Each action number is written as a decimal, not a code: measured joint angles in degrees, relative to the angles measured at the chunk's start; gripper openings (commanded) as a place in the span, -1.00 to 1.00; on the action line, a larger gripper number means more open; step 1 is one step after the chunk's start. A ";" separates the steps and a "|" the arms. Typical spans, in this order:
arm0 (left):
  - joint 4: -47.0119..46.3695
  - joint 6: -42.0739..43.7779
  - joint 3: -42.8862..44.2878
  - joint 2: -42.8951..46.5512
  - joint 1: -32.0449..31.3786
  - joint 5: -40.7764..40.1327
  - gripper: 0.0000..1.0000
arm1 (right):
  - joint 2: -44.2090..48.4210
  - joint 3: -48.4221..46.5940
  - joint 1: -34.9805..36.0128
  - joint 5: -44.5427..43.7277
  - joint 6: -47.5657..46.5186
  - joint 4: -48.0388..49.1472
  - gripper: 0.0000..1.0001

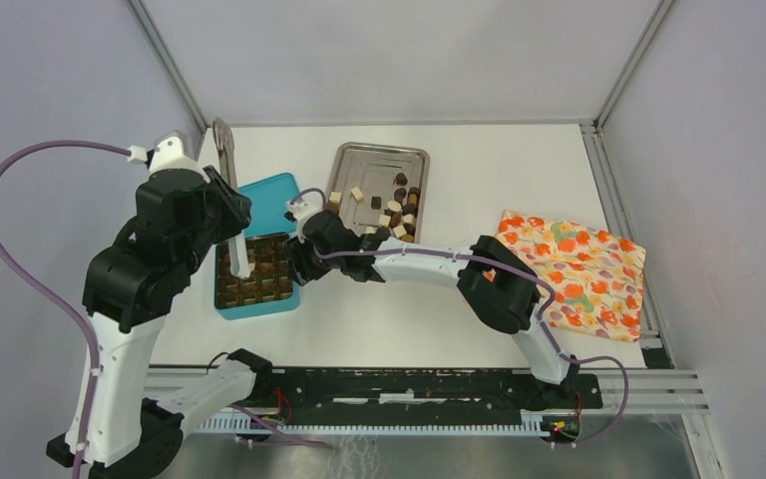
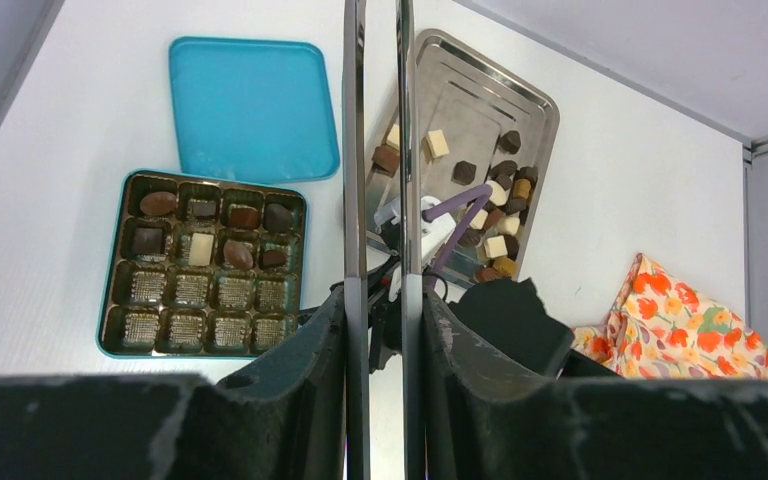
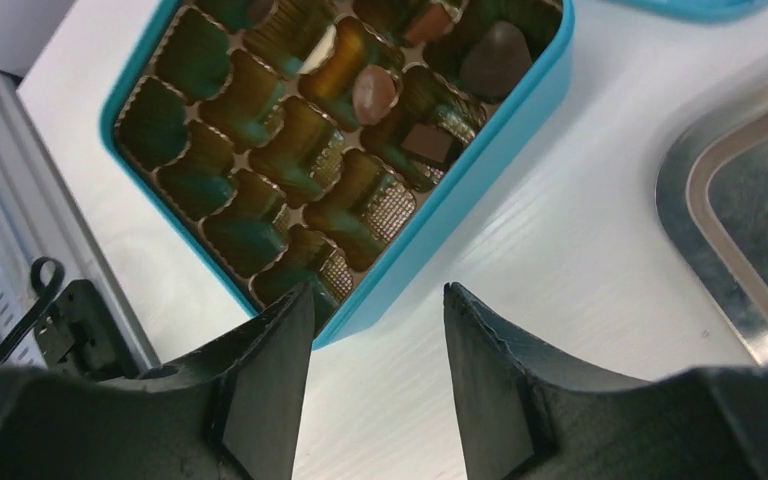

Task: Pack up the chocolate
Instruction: Move the packing box to the center of the board, then pick up the fake chocolate from the plate.

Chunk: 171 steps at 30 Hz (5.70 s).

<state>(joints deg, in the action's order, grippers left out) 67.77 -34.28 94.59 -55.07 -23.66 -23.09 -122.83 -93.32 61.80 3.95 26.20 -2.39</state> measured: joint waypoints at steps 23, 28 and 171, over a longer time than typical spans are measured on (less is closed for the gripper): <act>2.43 0.50 0.00 1.07 0.00 -1.90 -0.39 | -5.70 -3.98 1.22 -9.46 6.29 -1.51 -0.28; 2.43 0.50 -0.04 1.01 0.00 -1.90 -0.39 | -5.49 -3.98 0.92 -10.10 4.87 -1.57 -0.33; -2.84 11.69 15.85 -64.06 -8.35 17.86 -0.09 | 40.50 38.86 -57.79 53.02 -43.78 -7.56 0.36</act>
<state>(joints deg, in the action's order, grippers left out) 64.93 -22.59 110.43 -119.13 -32.01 -5.23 -82.32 -54.46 4.01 56.97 -17.58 -9.96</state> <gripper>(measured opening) 0.465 0.676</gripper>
